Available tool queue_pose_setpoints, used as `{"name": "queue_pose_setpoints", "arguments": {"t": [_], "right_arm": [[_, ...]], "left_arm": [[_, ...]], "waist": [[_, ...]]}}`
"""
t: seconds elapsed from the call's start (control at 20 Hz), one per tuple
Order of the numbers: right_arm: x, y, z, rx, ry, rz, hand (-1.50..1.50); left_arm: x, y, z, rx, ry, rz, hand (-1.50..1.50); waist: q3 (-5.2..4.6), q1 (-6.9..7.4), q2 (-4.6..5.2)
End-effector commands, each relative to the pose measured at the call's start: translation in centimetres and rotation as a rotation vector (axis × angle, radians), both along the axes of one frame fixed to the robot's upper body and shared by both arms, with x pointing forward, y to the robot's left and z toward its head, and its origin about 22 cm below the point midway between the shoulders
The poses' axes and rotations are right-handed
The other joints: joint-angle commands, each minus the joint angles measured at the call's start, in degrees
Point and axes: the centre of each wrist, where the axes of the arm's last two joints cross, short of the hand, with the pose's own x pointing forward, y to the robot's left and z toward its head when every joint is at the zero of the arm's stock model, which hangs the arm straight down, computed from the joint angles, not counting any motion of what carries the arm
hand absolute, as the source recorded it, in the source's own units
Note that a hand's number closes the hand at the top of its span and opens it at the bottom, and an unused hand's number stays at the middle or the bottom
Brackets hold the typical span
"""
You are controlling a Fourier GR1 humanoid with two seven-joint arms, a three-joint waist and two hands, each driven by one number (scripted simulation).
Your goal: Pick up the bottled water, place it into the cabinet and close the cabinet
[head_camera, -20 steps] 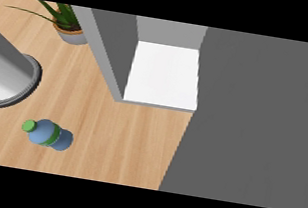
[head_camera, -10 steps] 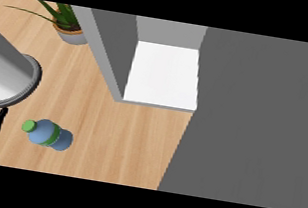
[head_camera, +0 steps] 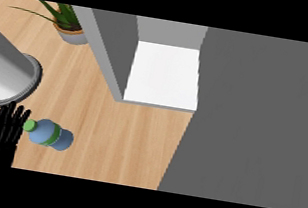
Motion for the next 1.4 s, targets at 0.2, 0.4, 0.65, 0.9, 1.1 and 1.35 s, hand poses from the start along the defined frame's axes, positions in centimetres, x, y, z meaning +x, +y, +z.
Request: {"name": "queue_pose_setpoints", "arguments": {"t": [0.2, 0.4, 0.65, 0.9, 1.1, 1.35], "right_arm": [[-1.7, -0.2, 1.4, -0.026, -0.089, -0.045, -1.5], [-2.2, -1.0, 1.0, -0.041, -0.084, -0.067, -1.5], [-2.0, -0.7, 1.7, -0.042, -0.065, -0.049, -1.5], [-1.2, -1.1, 1.6, -0.043, -0.085, -0.042, -1.5], [-1.7, -0.7, 2.1, -0.027, -0.08, -0.025, -1.5], [-0.8, 0.8, -0.3, -0.035, -0.066, -0.034, -1.5]], "left_arm": [[1.8, -2.5, -4.2, 0.003, 0.029, 0.012, -1.5], [0.3, -2.5, -4.7, -0.009, 0.007, 0.039, -1.5], [1.2, -1.2, -6.7, -0.008, 0.009, 0.064, -1.5], [1.5, -1.3, -8.3, -0.012, 0.019, 0.059, -1.5], [2.6, -2.3, -8.9, -0.046, 0.024, 0.025, -1.5], [2.7, -2.6, -9.2, -0.082, -0.014, 0.014, -1.5]], "waist": [[-0.03, -0.2, 0.02], [0.03, -0.03, -0.05], [-0.01, 0.11, 0.05], [0.0, 0.15, 0.14], [-0.02, 0.11, 0.1], [0.03, 0.19, 0.06]]}}
